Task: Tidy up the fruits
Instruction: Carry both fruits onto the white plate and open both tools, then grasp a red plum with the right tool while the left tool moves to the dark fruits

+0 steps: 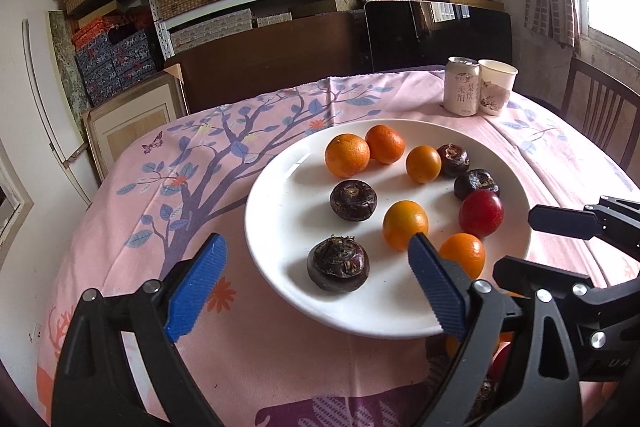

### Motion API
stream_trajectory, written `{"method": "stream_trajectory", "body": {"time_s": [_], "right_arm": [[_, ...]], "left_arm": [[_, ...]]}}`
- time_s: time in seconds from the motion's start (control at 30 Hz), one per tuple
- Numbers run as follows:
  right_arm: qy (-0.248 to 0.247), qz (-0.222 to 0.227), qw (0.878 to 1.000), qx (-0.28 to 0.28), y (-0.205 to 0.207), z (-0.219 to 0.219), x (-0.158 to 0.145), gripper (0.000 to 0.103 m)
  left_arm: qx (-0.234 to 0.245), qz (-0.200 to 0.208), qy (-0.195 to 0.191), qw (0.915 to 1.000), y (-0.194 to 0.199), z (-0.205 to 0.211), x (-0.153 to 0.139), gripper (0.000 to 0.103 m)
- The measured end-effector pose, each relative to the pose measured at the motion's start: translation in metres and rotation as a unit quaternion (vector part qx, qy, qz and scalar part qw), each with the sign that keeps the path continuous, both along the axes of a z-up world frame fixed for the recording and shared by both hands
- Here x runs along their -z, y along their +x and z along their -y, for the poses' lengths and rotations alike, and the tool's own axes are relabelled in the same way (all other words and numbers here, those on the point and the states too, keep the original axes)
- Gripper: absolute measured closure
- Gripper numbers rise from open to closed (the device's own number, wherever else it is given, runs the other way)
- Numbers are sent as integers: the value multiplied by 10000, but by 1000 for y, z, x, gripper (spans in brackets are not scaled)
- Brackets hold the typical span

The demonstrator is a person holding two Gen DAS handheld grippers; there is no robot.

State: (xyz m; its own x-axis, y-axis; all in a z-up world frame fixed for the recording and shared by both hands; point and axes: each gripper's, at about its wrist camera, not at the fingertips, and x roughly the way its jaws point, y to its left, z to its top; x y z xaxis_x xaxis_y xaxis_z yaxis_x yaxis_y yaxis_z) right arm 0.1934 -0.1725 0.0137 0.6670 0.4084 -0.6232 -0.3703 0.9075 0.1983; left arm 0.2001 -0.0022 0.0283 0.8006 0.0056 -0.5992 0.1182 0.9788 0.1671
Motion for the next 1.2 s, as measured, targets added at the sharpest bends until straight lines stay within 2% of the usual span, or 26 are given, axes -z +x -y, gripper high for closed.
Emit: {"method": "stream_trajectory", "body": {"time_s": [0.13, 0.53, 0.6, 0.8, 1.2], "right_arm": [[33, 1, 10000, 28, -7, 6, 0, 39], [108, -145, 9998, 74, -44, 23, 10, 30], [107, -209, 9997, 53, -52, 25, 13, 21], [102, -325, 9993, -154, -74, 26, 20, 11], [-191, -747, 9958, -487, -83, 11, 34, 8]], "left_arm": [[-53, 54, 8, 10000, -9, -3, 0, 9], [-145, 10, 46, 9999, -35, -7, 10, 5], [-162, 14, 54, 9999, -39, -8, 11, 5], [-203, 19, 12, 9998, -51, -12, 13, 5], [-298, -25, 12, 9996, -53, -16, 15, 5]]}}
